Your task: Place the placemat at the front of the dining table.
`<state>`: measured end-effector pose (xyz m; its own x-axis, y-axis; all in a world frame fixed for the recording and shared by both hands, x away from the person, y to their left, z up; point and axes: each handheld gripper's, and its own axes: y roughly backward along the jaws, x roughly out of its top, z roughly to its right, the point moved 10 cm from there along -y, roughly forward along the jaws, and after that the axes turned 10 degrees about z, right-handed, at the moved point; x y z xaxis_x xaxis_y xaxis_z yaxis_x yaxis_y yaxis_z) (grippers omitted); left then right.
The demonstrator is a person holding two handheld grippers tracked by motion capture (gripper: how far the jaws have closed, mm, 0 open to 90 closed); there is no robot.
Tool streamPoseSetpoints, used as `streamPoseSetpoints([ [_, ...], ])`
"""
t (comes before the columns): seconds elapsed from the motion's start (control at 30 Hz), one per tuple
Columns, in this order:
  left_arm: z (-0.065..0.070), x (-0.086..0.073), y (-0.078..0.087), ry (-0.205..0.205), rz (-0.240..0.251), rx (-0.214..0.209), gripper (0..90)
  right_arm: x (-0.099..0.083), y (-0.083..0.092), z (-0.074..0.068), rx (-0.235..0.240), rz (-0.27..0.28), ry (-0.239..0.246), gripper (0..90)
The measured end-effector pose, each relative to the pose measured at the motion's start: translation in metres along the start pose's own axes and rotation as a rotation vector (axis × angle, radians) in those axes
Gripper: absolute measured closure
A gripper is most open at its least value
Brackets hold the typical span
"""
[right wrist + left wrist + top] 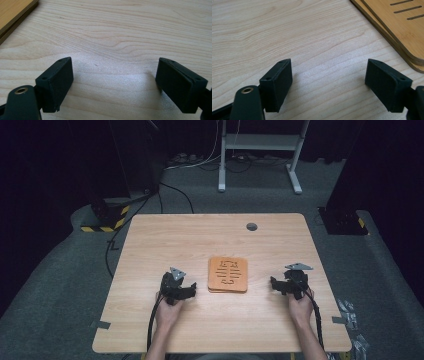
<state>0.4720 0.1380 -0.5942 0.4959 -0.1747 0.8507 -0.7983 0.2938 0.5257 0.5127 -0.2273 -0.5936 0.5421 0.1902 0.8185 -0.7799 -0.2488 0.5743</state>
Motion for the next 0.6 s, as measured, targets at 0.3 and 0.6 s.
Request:
streamPoseSetpoints([
  [0.3,-0.0001,-0.0003,0.0005,0.000,-0.002,0.002,21.9,-0.0011,0.0014,-0.0025,0.004,0.011,0.002,14.5],
  [0.6,0.0000,-0.0006,0.0008,0.004,-0.004,0.007,21.8,-0.0018,0.0022,-0.0036,0.008,0.006,-0.003,14.5],
])
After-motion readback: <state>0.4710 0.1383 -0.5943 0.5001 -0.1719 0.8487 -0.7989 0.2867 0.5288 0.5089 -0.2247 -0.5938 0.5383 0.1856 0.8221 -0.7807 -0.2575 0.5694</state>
